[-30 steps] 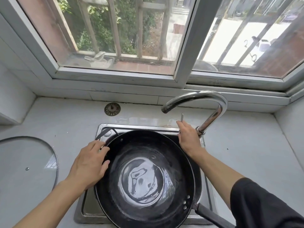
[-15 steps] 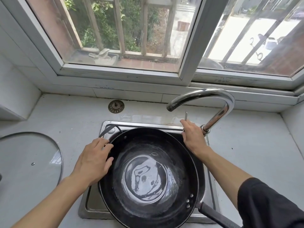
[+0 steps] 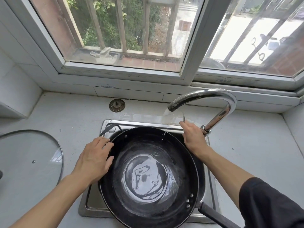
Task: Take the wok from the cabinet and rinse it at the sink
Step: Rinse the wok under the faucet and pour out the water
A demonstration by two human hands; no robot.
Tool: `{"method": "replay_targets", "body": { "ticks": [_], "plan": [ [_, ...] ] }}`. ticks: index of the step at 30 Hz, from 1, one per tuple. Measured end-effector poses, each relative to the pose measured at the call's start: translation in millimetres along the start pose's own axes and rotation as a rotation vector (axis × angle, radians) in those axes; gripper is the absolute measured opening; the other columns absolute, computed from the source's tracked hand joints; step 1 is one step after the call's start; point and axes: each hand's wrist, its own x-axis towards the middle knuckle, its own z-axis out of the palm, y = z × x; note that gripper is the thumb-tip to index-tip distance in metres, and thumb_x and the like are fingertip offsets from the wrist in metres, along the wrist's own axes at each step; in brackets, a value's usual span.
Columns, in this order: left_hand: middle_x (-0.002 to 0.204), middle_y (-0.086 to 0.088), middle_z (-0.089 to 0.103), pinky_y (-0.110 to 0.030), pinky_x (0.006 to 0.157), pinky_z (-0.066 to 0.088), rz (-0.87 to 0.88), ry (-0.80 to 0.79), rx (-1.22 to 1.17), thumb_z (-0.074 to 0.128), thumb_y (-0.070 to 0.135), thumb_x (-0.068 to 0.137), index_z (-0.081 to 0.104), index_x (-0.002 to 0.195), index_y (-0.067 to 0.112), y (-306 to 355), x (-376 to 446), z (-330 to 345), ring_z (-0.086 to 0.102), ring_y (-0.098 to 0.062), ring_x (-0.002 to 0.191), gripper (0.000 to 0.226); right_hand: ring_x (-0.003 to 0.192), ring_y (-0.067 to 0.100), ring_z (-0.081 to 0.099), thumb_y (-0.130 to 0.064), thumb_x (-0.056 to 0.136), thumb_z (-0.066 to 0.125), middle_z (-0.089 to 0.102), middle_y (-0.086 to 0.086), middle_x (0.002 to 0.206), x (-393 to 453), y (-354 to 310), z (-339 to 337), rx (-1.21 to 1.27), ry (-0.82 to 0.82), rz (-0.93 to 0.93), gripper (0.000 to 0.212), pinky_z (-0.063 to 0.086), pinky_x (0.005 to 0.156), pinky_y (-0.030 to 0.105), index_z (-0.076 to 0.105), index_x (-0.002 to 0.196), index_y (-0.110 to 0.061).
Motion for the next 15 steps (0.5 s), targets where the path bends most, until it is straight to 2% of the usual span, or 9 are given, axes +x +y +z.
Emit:
{"method": "replay_targets", "body": {
  "ticks": [15],
  "plan": [
    [0.114, -0.006, 0.065, -0.045, 0.085, 0.054, 0.001, 0.005, 0.011, 0.084, 0.027, 0.069, 0.068, 0.112, 0.012, 1.4, -0.6, -2.0, 0.058, -0.028, 0.113, 0.048, 0.082, 0.037, 0.058, 0.017, 0.069, 0.062, 0.061, 0.011, 0.091, 1.6, -1.6, -4.5, 0.023, -0.014, 0.01, 0.046, 0.049, 0.069, 0.044, 0.058, 0.108, -0.006]
  ]
}}
